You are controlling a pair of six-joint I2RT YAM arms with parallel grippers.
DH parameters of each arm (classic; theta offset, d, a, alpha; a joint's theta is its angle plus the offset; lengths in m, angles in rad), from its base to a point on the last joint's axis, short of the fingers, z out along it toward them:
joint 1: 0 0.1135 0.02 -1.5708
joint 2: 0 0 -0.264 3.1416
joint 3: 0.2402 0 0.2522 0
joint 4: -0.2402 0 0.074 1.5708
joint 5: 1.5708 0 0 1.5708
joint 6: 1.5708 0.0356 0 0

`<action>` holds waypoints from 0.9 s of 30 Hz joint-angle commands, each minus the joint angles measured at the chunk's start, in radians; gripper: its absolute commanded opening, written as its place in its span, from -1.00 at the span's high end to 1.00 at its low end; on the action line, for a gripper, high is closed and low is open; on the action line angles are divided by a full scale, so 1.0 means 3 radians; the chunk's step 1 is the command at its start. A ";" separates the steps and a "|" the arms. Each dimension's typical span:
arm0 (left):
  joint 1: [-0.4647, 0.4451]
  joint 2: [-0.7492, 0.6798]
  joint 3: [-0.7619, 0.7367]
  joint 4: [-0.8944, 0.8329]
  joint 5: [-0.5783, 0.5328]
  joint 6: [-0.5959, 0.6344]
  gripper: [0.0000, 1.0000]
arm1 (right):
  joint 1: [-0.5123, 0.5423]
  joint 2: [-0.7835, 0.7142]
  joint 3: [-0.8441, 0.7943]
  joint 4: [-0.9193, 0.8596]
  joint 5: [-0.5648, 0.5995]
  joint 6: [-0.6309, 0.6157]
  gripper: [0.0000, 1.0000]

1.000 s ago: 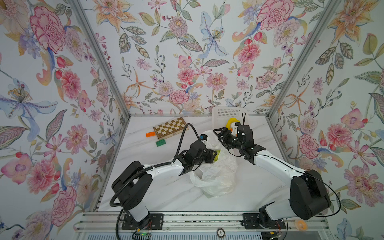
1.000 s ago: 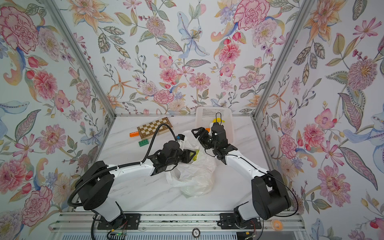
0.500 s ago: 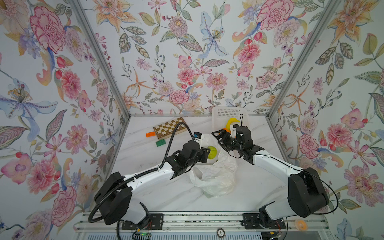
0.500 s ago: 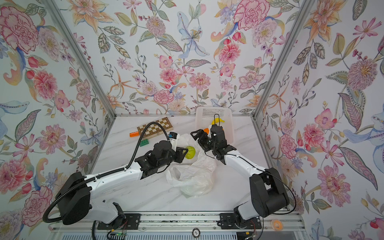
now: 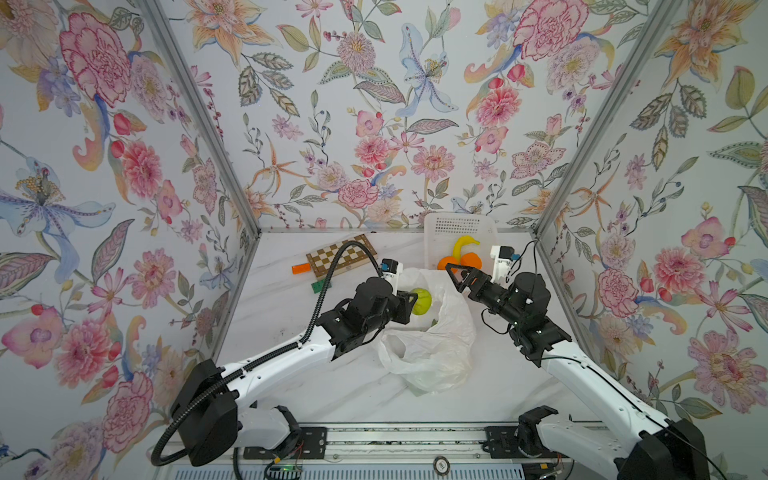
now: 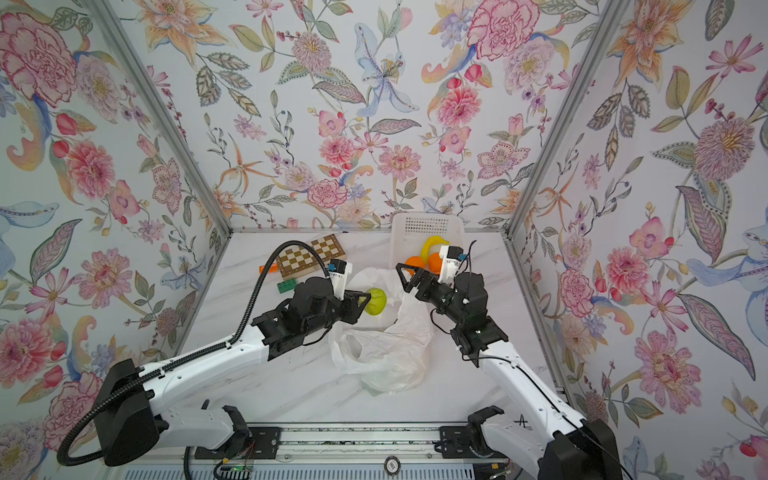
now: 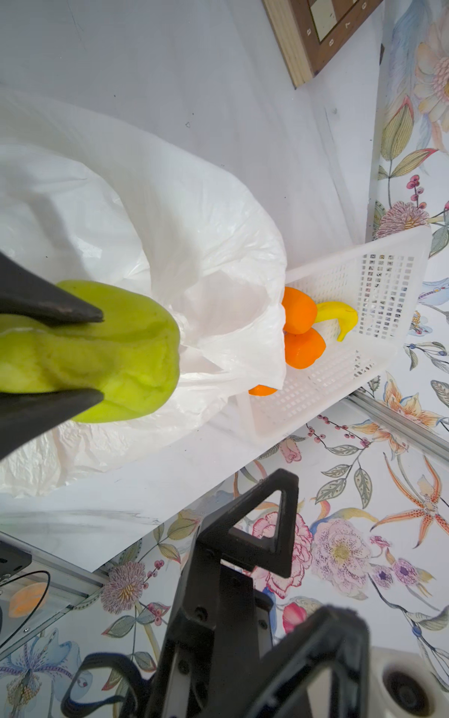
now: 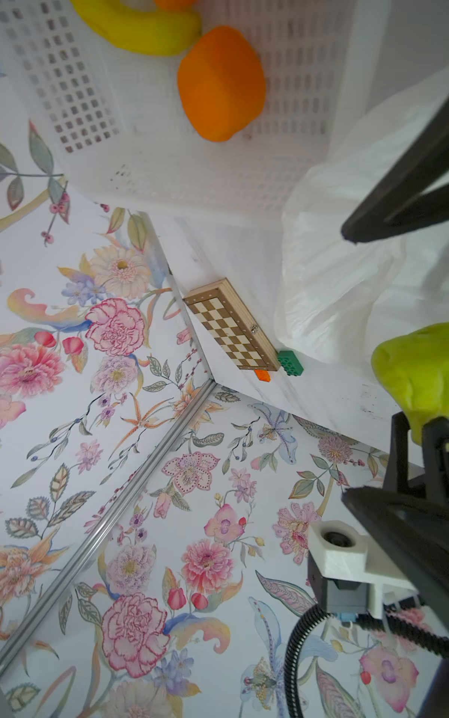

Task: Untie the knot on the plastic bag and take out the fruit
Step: 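Close the right gripper on the green pear held up by the left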

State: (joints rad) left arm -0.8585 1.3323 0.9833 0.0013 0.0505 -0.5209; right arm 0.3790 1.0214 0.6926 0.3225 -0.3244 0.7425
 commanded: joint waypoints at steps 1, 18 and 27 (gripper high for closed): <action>0.0008 -0.0150 0.0164 -0.0156 0.0094 -0.0058 0.41 | -0.0001 -0.0251 -0.0112 0.0119 -0.0007 -0.0958 -0.98; -0.0059 -0.0270 0.0259 -0.0198 0.0307 -0.0278 0.42 | 0.0470 -0.0702 -0.0371 -0.0431 -0.0321 -0.3795 -0.98; -0.0228 -0.0136 0.0438 -0.0235 0.0328 -0.0248 0.43 | 0.0717 -0.0277 -0.0180 -0.0486 -0.0273 -0.4091 -0.98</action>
State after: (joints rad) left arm -0.9089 1.2774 1.0721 -0.0601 0.1284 -0.5926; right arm 0.5793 0.9173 0.5941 0.1856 -0.4141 -0.4278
